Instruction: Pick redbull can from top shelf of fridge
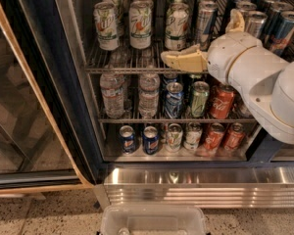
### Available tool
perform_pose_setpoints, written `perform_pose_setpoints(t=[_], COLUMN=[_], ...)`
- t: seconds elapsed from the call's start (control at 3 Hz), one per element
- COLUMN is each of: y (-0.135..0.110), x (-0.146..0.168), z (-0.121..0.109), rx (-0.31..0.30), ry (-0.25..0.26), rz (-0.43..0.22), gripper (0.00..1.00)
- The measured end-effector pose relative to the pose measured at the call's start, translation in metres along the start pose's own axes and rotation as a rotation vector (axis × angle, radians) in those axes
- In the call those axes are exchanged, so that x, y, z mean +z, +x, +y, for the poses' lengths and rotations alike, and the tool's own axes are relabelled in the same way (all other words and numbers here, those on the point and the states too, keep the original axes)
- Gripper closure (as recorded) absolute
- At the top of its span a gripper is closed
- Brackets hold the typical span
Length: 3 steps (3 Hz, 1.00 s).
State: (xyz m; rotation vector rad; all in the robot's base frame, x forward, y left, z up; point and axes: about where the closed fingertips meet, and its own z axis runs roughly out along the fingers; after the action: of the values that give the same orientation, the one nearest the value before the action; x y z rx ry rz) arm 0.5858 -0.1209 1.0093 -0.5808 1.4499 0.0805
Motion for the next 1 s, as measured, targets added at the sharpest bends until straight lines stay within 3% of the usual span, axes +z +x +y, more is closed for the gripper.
perform_pose_setpoints(t=[0.67, 1.0], y=[0.000, 0.003], x=[0.022, 0.032], z=[0.000, -0.001], rx=[0.073, 0.096], ry=[-0.035, -0.048], rz=[-0.064, -0.062], gripper=[0.00, 0.00])
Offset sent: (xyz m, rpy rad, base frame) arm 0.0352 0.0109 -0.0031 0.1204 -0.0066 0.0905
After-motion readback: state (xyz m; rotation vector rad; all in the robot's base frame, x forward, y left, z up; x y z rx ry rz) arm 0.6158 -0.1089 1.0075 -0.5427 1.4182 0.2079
